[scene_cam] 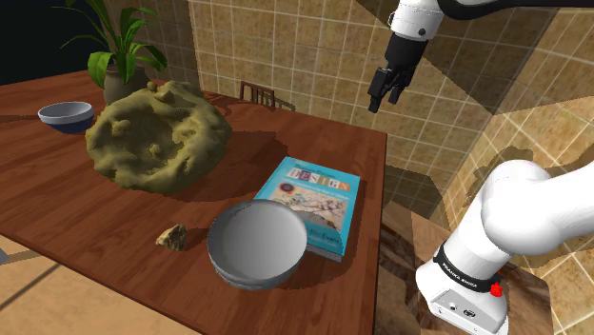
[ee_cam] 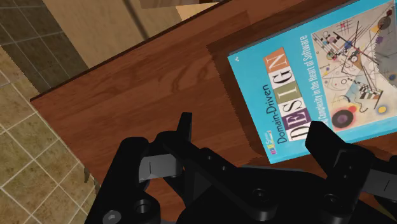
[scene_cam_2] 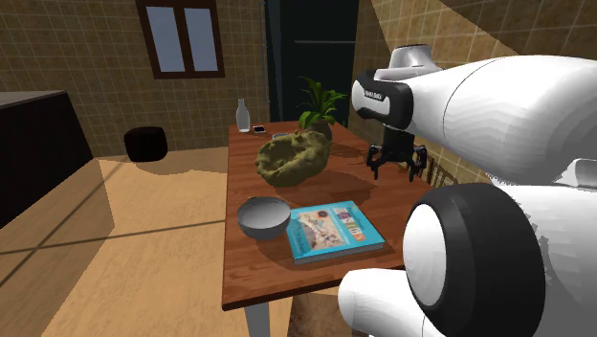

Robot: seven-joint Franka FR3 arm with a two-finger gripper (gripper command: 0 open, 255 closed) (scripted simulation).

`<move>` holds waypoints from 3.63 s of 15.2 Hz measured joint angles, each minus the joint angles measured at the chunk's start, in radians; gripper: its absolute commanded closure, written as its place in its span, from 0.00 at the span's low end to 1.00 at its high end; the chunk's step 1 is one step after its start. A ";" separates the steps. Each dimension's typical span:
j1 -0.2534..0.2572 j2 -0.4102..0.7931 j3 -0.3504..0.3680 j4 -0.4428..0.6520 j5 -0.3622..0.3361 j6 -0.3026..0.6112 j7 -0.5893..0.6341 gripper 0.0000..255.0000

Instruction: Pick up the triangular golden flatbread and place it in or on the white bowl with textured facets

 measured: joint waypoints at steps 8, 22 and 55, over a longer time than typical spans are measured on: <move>0.052 0.131 0.119 0.028 0.045 0.086 0.108 0.00; 0.119 0.533 0.371 0.236 0.020 0.231 0.364 0.00; 0.451 1.473 0.488 1.054 -0.398 0.126 0.752 0.00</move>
